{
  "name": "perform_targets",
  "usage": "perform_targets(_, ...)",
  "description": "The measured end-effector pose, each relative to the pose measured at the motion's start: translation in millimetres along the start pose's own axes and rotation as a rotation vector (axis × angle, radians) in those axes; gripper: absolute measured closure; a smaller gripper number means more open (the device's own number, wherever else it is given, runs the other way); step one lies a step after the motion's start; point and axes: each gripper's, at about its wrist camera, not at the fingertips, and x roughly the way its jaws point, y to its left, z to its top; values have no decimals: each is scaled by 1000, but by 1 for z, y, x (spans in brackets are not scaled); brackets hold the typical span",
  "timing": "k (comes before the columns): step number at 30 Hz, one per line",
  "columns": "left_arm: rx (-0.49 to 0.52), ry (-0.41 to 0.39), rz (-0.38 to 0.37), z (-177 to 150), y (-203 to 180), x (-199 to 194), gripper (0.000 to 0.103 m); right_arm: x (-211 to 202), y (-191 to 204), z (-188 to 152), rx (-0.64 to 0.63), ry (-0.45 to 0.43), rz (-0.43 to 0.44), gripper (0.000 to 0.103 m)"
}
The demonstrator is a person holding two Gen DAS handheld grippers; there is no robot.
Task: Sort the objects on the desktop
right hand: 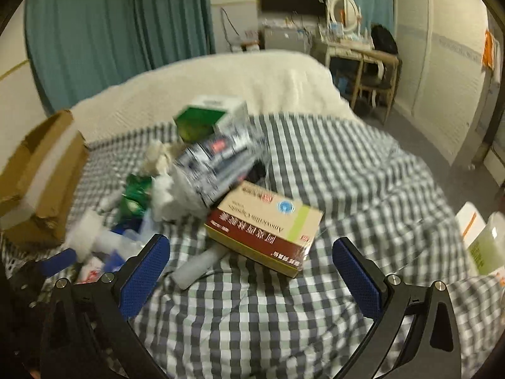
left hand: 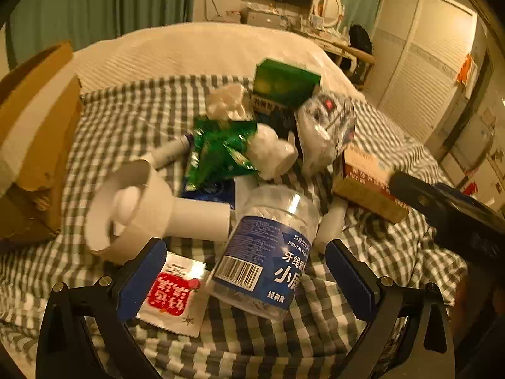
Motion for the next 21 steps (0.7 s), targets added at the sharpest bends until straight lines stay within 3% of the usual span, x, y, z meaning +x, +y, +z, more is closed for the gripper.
perform_targets(4,10,82,-4,-5,1,23,5,30,1,-1,37,22,-54,1)
perform_targets(7,-13,91,-32,-3,6,27,6,51,2,-4,68,50,-100,0)
perform_targets(13,24,108,-80,-4,-2,31,30,71,3,-10,98,78,-135,0)
perform_targets(18,0,94,-89,-2,4,25,33,66,11,-6,105,56,-129,1)
perform_targets(21,-7,40,-68,0,5,12,35,67,11,-3,148,77,-115,1)
